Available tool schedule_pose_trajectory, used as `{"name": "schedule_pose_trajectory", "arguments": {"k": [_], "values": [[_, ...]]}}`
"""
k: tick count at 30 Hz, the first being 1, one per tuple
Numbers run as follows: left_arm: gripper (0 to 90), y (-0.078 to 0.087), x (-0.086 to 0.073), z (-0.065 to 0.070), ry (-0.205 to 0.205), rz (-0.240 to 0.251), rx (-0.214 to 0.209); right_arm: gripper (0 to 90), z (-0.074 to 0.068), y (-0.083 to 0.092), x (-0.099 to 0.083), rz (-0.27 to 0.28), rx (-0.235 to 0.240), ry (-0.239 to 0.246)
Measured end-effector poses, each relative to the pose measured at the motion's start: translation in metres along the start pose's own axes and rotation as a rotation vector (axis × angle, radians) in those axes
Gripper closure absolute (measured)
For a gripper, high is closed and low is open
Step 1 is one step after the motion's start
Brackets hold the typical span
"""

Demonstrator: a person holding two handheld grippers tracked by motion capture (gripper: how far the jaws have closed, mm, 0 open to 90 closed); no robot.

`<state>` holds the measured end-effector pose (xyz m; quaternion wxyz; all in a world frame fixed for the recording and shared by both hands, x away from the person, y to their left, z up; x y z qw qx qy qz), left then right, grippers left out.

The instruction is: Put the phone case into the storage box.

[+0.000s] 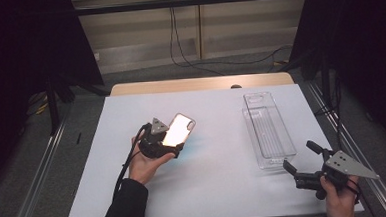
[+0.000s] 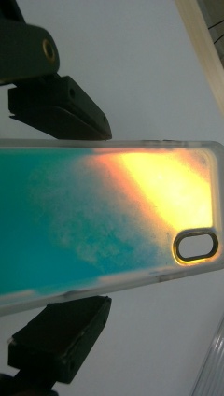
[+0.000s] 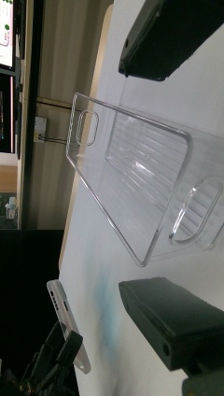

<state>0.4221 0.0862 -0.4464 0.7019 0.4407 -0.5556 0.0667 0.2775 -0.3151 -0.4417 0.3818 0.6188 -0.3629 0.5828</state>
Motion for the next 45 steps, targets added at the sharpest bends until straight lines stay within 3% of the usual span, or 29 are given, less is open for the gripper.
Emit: {"name": "schedule_pose_trajectory", "arguments": {"k": [2,3,5,14,19,31,42,45], "values": [[16.9,0.002,0.001,0.000,-0.003,0.026,0.026,0.0,0.000,0.000,0.000,-0.001,0.001,0.001],[16.9,0.003,0.002,0.001,0.004,0.029,0.013,0.0,0.000,0.000,0.000,-0.002,0.002,0.001],[16.9,0.006,0.002,0.002,-0.003,0.042,0.028,0.0,0.000,0.000,0.000,-0.002,0.001,0.002],[16.9,0.020,0.002,0.006,0.027,0.060,0.005,0.0,-0.001,-0.001,0.001,0.005,0.002,-0.008],[16.9,0.027,0.002,0.012,0.029,0.077,0.000,0.0,-0.005,-0.006,0.001,-0.031,-0.017,-0.008],[16.9,0.042,-0.001,0.031,-0.009,0.110,-0.003,4.2,-0.023,-0.015,0.007,-0.070,0.053,-0.025],[16.9,0.044,-0.003,0.047,-0.022,0.134,-0.007,5.0,-0.051,-0.029,0.018,-0.066,0.159,-0.091],[16.9,0.047,-0.002,0.051,-0.027,0.145,-0.012,5.7,-0.056,-0.036,0.019,-0.085,0.155,-0.080]]}}
Point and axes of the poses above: each handheld gripper's, and its own axes: y roughly backward along the jaws, x roughly out of its top, z roughly to its right, the point moved 5 cm from there along -y, roughly forward along the jaws, and after that the axes turned 9 degrees about z, right-handed, at the moved point
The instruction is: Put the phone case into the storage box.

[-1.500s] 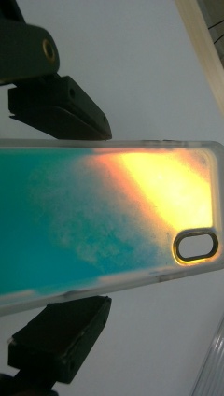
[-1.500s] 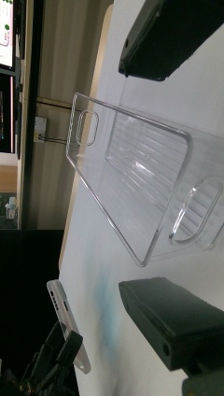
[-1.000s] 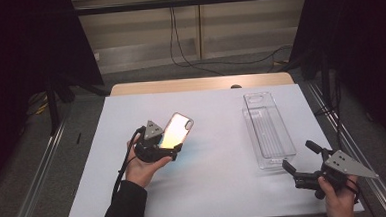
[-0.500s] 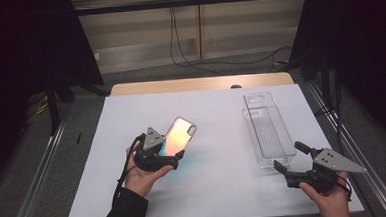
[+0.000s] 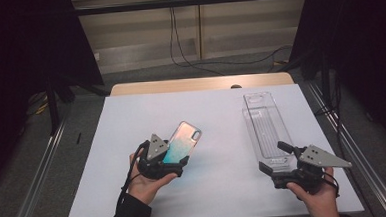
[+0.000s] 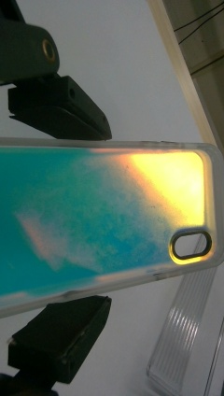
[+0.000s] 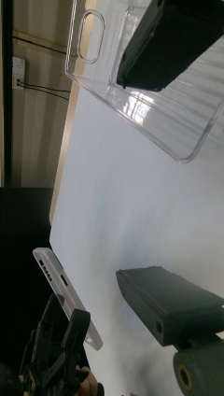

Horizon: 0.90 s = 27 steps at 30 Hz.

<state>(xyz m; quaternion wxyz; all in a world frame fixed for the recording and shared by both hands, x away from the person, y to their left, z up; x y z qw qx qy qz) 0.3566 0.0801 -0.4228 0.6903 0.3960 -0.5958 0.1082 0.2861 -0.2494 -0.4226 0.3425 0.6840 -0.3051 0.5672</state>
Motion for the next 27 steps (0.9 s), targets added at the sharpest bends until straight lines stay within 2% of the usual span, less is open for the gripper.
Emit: {"name": "schedule_pose_trajectory", "arguments": {"k": [3,5,10,13,16,17,18,20,22,27], "values": [[16.9,0.004,0.001,0.003,0.004,0.010,-0.005,6.7,-0.006,-0.007,0.002,-0.015,0.013,-0.005],[16.9,0.006,0.000,0.005,0.003,0.008,-0.009,8.2,-0.012,-0.012,0.005,-0.006,0.026,-0.024],[16.9,0.007,0.000,0.008,0.004,0.013,-0.011,10.4,-0.027,-0.025,0.011,-0.041,0.079,0.014],[16.9,0.005,0.003,0.011,-0.006,0.015,-0.017,10.3,-0.031,-0.033,0.017,-0.032,0.077,0.022],[16.9,0.003,0.005,0.014,-0.011,0.018,-0.023,10.8,-0.033,-0.040,0.020,-0.061,0.089,0.032],[16.9,0.002,0.006,0.015,-0.015,0.019,-0.026,11.0,-0.033,-0.042,0.020,-0.087,0.092,0.032],[16.9,0.001,0.006,0.016,-0.015,0.022,-0.028,11.4,-0.034,-0.045,0.020,-0.103,0.103,0.022],[16.9,0.000,0.007,0.019,-0.024,0.018,-0.036,15.7,-0.037,-0.048,0.019,-0.152,0.131,-0.029],[16.9,-0.002,0.008,0.020,-0.027,0.022,-0.037,18.8,-0.042,-0.051,0.020,-0.179,0.170,-0.037],[16.9,-0.007,0.010,0.024,-0.036,0.023,-0.036,18.0,-0.046,-0.059,0.025,-0.194,0.181,-0.066]]}}
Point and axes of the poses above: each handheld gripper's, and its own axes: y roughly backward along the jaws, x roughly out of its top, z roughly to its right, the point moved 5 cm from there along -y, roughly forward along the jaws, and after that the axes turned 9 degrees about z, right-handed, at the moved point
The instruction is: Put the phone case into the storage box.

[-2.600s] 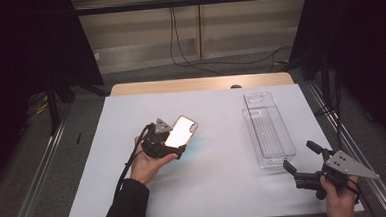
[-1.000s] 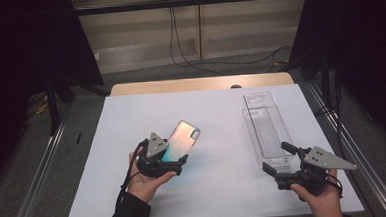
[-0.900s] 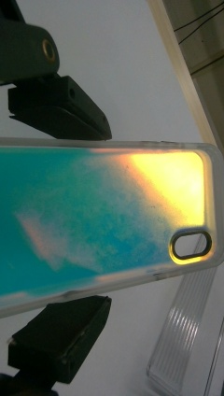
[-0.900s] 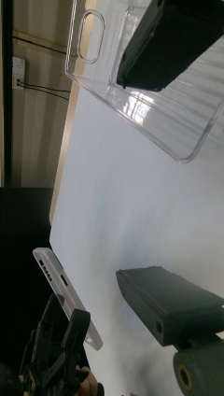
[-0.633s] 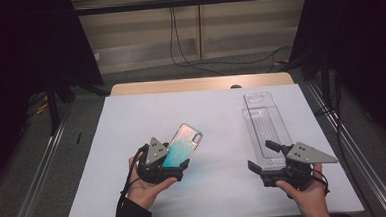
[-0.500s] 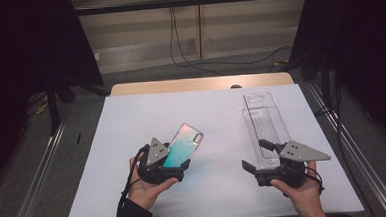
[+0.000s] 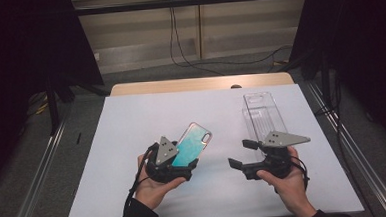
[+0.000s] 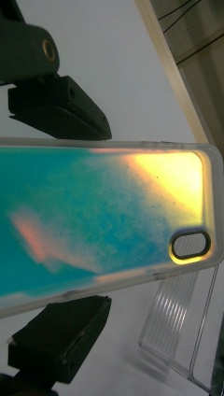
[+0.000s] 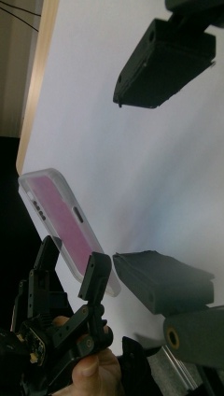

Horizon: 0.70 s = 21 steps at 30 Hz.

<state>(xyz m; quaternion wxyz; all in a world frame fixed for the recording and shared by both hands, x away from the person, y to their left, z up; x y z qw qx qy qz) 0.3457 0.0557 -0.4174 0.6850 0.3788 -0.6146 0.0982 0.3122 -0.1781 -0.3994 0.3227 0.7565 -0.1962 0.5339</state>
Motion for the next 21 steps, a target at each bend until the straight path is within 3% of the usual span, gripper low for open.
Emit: {"name": "schedule_pose_trajectory", "arguments": {"k": [5,10,14,18,21], "values": [[16.9,-0.006,0.002,0.004,-0.014,0.000,-0.005,16.3,0.005,-0.012,0.000,-0.044,-0.018,-0.032],[16.9,-0.009,0.001,0.003,-0.018,0.004,0.007,13.2,0.007,-0.020,0.005,-0.095,-0.021,-0.095],[16.9,-0.011,0.002,0.003,-0.023,0.004,0.013,13.2,0.006,-0.024,0.012,-0.094,-0.020,-0.093],[16.9,-0.012,0.002,0.002,-0.030,0.009,0.023,20.8,0.006,-0.031,0.016,-0.107,0.001,-0.068],[16.9,-0.014,0.003,0.001,-0.024,0.015,0.031,24.0,0.006,-0.034,0.016,-0.101,-0.026,-0.046]]}}
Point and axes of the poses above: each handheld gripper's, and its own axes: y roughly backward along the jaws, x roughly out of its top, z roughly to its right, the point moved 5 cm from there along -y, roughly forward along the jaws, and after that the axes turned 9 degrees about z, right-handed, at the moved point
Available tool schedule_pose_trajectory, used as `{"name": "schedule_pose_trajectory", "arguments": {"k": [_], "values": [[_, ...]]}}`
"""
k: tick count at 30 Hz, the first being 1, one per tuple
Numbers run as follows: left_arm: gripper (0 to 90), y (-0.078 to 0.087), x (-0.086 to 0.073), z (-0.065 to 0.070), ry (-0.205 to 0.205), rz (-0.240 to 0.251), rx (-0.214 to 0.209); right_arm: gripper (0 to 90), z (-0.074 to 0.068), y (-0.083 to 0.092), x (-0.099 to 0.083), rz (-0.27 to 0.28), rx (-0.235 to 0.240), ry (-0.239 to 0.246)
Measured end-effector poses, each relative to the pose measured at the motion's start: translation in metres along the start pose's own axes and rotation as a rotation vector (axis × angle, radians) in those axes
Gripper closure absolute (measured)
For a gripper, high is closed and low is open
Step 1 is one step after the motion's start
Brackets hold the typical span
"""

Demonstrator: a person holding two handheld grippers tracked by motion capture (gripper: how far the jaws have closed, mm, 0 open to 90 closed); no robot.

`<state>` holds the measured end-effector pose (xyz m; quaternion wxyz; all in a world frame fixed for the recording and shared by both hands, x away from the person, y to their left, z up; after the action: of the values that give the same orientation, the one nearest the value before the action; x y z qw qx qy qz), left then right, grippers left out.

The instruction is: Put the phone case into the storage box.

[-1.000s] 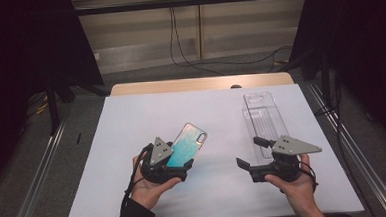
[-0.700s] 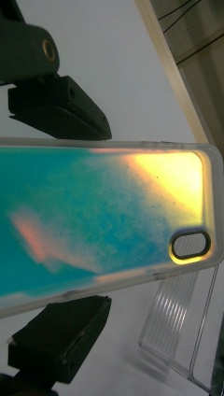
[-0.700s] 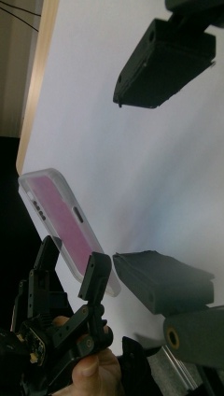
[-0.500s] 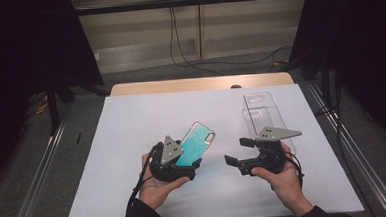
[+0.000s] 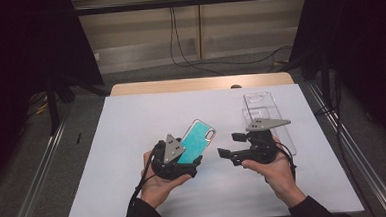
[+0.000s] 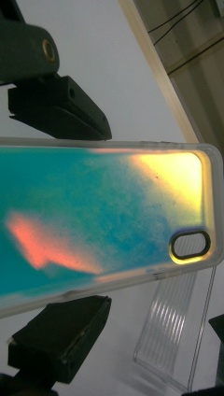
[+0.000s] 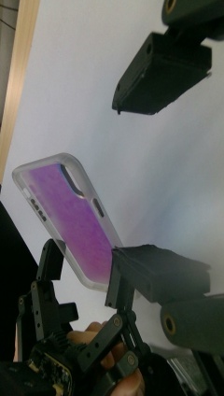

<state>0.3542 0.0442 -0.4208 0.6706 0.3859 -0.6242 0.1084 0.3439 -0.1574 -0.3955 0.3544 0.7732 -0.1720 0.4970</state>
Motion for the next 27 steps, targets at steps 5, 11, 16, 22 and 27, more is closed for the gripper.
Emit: {"name": "schedule_pose_trajectory", "arguments": {"k": [5,11,16,22,27], "values": [[17.0,-0.007,0.004,0.005,-0.017,0.009,-0.006,28.6,0.004,-0.003,0.002,0.011,-0.019,-0.024],[16.9,-0.011,0.007,0.008,-0.032,0.015,-0.006,34.3,0.012,-0.004,0.001,-0.039,-0.052,-0.047],[16.9,-0.012,0.008,0.012,-0.049,0.017,-0.013,41.6,0.017,-0.007,0.003,-0.053,-0.055,-0.074],[16.9,-0.012,0.008,0.013,-0.047,0.020,-0.009,47.7,0.012,-0.016,0.007,-0.066,-0.028,-0.100],[16.9,-0.013,0.006,0.013,-0.055,0.011,-0.006,53.5,0.008,-0.022,0.010,-0.093,-0.029,-0.121]]}}
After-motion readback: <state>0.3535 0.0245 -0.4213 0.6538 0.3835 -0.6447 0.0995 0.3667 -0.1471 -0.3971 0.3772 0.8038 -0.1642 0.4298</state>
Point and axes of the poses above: each handheld gripper's, and its own axes: y roughly backward along the jaws, x roughly out of its top, z roughly to its right, the point moved 5 cm from there along -y, roughly forward along the jaws, and after that the axes turned 9 degrees about z, right-handed, at the moved point
